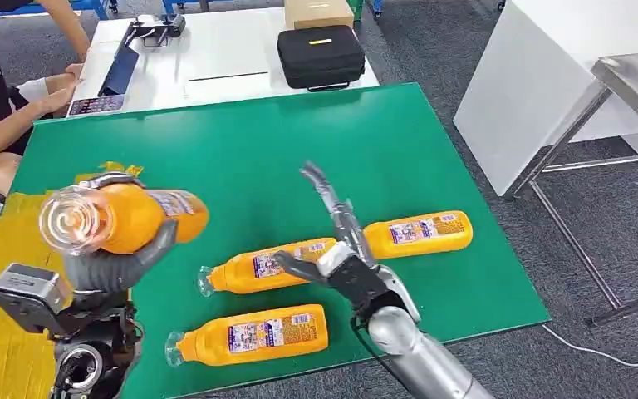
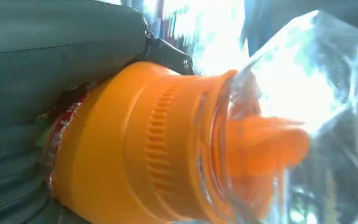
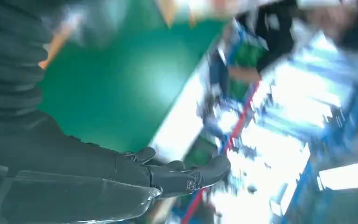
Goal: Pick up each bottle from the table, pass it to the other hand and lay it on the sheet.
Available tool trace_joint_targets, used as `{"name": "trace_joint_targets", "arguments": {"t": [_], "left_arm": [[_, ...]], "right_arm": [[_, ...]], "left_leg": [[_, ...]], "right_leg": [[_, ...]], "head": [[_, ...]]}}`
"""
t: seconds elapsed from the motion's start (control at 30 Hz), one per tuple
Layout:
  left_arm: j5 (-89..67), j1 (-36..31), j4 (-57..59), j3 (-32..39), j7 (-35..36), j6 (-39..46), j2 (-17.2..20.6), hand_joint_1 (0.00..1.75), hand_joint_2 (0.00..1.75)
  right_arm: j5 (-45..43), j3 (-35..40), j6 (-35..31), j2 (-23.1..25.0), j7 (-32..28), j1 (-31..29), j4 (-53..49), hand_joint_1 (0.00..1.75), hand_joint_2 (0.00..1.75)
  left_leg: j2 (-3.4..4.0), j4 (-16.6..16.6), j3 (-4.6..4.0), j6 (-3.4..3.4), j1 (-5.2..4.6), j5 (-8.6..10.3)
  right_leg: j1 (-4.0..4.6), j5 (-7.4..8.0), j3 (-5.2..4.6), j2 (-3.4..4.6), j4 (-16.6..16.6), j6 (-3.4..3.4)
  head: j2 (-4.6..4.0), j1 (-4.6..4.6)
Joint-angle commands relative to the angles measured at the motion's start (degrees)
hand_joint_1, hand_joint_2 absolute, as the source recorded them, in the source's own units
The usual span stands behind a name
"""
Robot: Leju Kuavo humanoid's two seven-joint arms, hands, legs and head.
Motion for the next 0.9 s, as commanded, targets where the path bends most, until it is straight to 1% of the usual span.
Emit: {"name": "trace_joint_targets", "arguments": {"t": [0.03, 0.07, 0.1, 0.13, 0.17, 0.2, 0.23, 0.27, 0.3, 0.33, 0.37, 0.4, 0.43, 0.47, 0.5, 0.53, 0.57, 0.63, 0.73, 0.77, 0.8, 0.83, 0.87, 0.9], "left_arm": [[-2.08, -0.09, 0.65, 4.82, -0.29, 0.93, 0.29, 1.75, 1.75], [-8.93, -0.18, 1.35, 5.10, -0.11, 4.08, 0.78, 1.75, 1.75], [-12.59, -0.31, 1.93, 5.35, 0.17, 5.68, 1.27, 1.75, 1.75], [-22.01, -0.82, 3.74, 6.36, 2.13, 8.08, 2.38, 1.75, 1.75], [-36.09, -1.55, 5.86, 8.11, 6.11, 9.69, 3.11, 1.75, 1.75], [-44.26, -2.10, 6.73, 8.96, 8.84, 9.99, 3.18, 1.75, 1.75], [-56.34, -2.53, 7.92, 10.80, 12.71, 9.63, 3.82, 1.75, 1.75], [-61.46, -3.12, 8.93, 11.20, 15.15, 8.43, 4.79, 1.75, 1.75], [-62.95, -3.48, 9.59, 11.28, 15.89, 7.30, 5.41, 1.75, 1.75], [-69.59, -4.31, 11.17, 11.49, 18.40, 4.55, 7.10, 1.75, 1.75], [-73.04, -4.70, 11.96, 11.37, 19.63, 3.46, 8.07, 1.75, 1.75], [-76.07, -5.48, 13.85, 10.76, 21.08, 0.78, 9.92, 1.75, 1.75], [-76.53, -6.94, 16.09, 8.56, 23.50, -2.49, 13.81, 1.75, 1.75], [-76.53, -8.25, 18.42, 6.30, 25.62, -3.92, 15.90, 1.75, 1.75], [-76.53, -8.73, 19.72, 6.14, 25.73, -3.24, 15.84, 1.75, 1.75], [-76.53, -8.73, 19.72, 6.14, 25.73, -3.24, 15.84, 1.75, 1.75], [-76.53, -8.73, 19.72, 6.14, 25.73, -3.24, 15.84, 1.75, 1.75], [-76.53, -8.69, 19.62, 6.04, 25.74, -3.11, 15.83, 1.75, 1.75], [-76.53, -8.69, 19.62, 6.04, 25.74, -3.11, 15.83, 1.75, 1.75], [-76.53, -9.54, 19.37, 2.64, 29.57, -8.09, 19.63, 1.75, 1.75], [-76.53, -9.97, 20.16, 0.76, 31.49, -13.34, 20.43, 1.75, 1.75], [-76.53, -11.89, 23.26, -1.92, 32.60, -21.21, 23.08, 1.75, 1.75], [-76.53, -12.86, 25.96, -1.66, 32.22, -21.93, 22.96, 1.75, 1.75], [-76.53, -14.00, 28.98, -0.97, 31.25, -22.01, 22.29, 1.75, 1.75]], "right_arm": [[-0.18, -5.62, -0.24, -3.37, -0.41, 3.66, -8.10, 0.00, 0.00], [1.77, -6.50, -2.78, -3.07, -2.02, 4.23, -8.47, 0.00, 1.75], [2.33, -7.20, -4.02, -3.87, -2.45, 5.19, -9.92, 0.00, 1.75], [3.26, -8.79, -6.24, -4.74, -3.18, 6.84, -12.22, 0.00, 1.75], [5.06, -10.82, -8.30, -5.79, -3.74, 8.92, -15.16, 0.00, 1.75], [6.44, -12.18, -9.28, -6.35, -3.90, 10.41, -17.21, 0.00, 1.75], [9.63, -13.76, -10.74, -6.71, -3.81, 11.89, -18.76, 0.00, 1.75], [12.14, -15.40, -11.60, -7.20, -3.57, 13.89, -20.57, 0.00, 1.75], [12.82, -16.02, -11.77, -7.59, -3.43, 14.69, -21.13, 0.00, 1.75], [14.89, -17.27, -12.17, -8.39, -3.14, 15.96, -21.74, 0.00, 1.75], [15.76, -17.82, -12.46, -8.71, -3.15, 16.40, -21.85, 0.00, 1.75], [16.69, -18.92, -13.19, -9.18, -3.37, 17.03, -21.80, 0.00, 1.75], [17.29, -20.06, -13.87, -9.40, -3.65, 17.63, -21.65, 0.00, 1.75], [17.30, -20.82, -13.99, -9.58, -4.03, 18.22, -21.64, 0.00, 1.75], [17.06, -21.12, -13.84, -9.55, -4.35, 18.38, -21.63, 0.00, 1.75], [17.06, -21.12, -13.84, -9.55, -4.35, 18.38, -21.63, 0.00, 1.75], [17.06, -21.12, -13.84, -9.55, -4.35, 18.38, -21.63, 0.00, 1.75], [17.09, -20.94, -13.84, -9.32, -4.37, 18.24, -21.61, 0.00, 1.75], [17.09, -20.94, -13.84, -9.32, -4.37, 18.24, -21.61, 0.00, 1.75], [17.50, -20.92, -13.99, -9.10, -4.37, 18.13, -21.50, 0.00, 1.75], [17.81, -21.63, -14.65, -9.05, -4.50, 18.70, -21.51, 0.00, 1.75], [17.24, -22.51, -14.53, -8.61, -4.93, 19.18, -21.64, 0.00, 1.75], [17.20, -23.31, -14.53, -7.74, -4.91, 19.54, -21.93, 0.00, 1.75], [17.60, -24.07, -13.82, -6.89, -4.58, 19.87, -22.47, 0.00, 1.75]], "left_leg": [[0.00, -0.02, 0.25, -0.09, 0.01, -0.10], [-0.03, -0.02, 0.13, -0.08, 0.02, -0.06], [-0.04, -0.02, 0.24, -0.10, 0.03, -0.09], [-0.09, -0.04, 0.35, -0.13, 0.02, -0.12], [-0.13, -0.04, 0.22, -0.10, 0.03, -0.06], [-0.22, -0.06, 0.31, -0.11, 0.04, -0.09], [-0.24, -0.09, 0.19, -0.07, -0.01, -0.02], [-0.33, -0.09, 0.37, -0.12, 0.02, -0.08], [-0.27, -0.07, 0.20, -0.08, 0.01, -0.03], [-0.37, -0.09, 0.52, -0.14, 0.04, -0.15], [-0.31, -0.08, 0.44, -0.13, 0.03, -0.14], [-0.17, -0.06, 0.26, -0.10, 0.03, -0.07], [-0.22, -0.08, 0.42, -0.14, 0.03, -0.11], [-0.16, -0.08, 0.24, -0.11, 0.01, -0.04], [-0.21, -0.09, 0.34, -0.15, 0.04, -0.05], [-0.20, -0.07, 0.23, -0.12, 0.03, -0.03], [-0.24, -0.10, 0.40, -0.17, 0.04, -0.06], [-0.01, -0.04, 0.17, -0.10, 0.04, -0.04], [-0.10, -0.07, 0.37, -0.11, 0.07, -0.10], [-0.04, -0.05, 0.27, -0.09, 0.06, -0.07], [-0.04, -0.04, 0.39, -0.11, 0.08, -0.14], [-0.06, -0.04, 0.32, -0.12, 0.07, -0.11], [-0.06, -0.05, 0.42, -0.14, 0.08, -0.15], [-0.10, -0.07, 0.31, -0.13, 0.06, -0.06]], "right_leg": [[0.00, -0.10, 0.25, 0.21, -0.03, -0.12], [0.01, -0.04, 0.12, 0.15, -0.03, -0.09], [0.01, -0.08, 0.22, 0.19, -0.04, -0.12], [0.00, -0.13, 0.35, 0.18, -0.06, -0.15], [0.01, -0.09, 0.23, 0.07, -0.05, -0.11], [0.01, -0.14, 0.34, 0.03, -0.07, -0.14], [-0.04, -0.11, 0.20, -0.08, -0.06, -0.09], [-0.02, -0.19, 0.42, -0.10, -0.09, -0.14], [-0.02, -0.12, 0.22, -0.12, -0.06, -0.09], [-0.01, -0.27, 0.60, -0.08, -0.12, -0.18], [-0.01, -0.23, 0.52, -0.07, -0.10, -0.15], [0.00, -0.12, 0.27, 0.00, -0.07, -0.11], [-0.01, -0.18, 0.44, 0.03, -0.09, -0.16], [-0.01, -0.08, 0.22, 0.02, -0.06, -0.11], [0.01, -0.12, 0.33, 0.01, -0.07, -0.16], [0.01, -0.08, 0.22, -0.01, -0.06, -0.13], [0.01, -0.14, 0.40, 0.03, -0.08, -0.19], [0.02, -0.05, 0.09, 0.14, -0.03, -0.10], [0.03, -0.14, 0.34, 0.15, -0.09, -0.13], [0.02, -0.10, 0.22, 0.15, -0.08, -0.10], [0.03, -0.15, 0.36, 0.21, -0.08, -0.13], [0.03, -0.14, 0.29, 0.16, -0.06, -0.13], [0.03, -0.17, 0.40, 0.21, -0.08, -0.15], [0.01, -0.12, 0.27, 0.10, -0.05, -0.14]], "head": [[-0.02, 0.00], [-0.02, 0.00], [-0.02, 0.02], [-0.02, 0.00], [-0.02, 0.02], [-0.02, 0.00], [-0.02, 0.02], [-0.02, 0.00], [-0.02, 0.02], [-0.02, 0.02], [-0.02, 0.00], [-0.02, 0.00], [-0.02, 0.02], [-0.02, 0.00], [-0.02, 0.02], [-0.02, 0.04], [-0.02, 0.02], [-0.02, 0.00], [-0.02, 0.00], [-0.02, 0.00], [-0.02, 0.04], [-0.02, 0.00], [-0.02, 0.04], [-0.02, 0.04]]}}
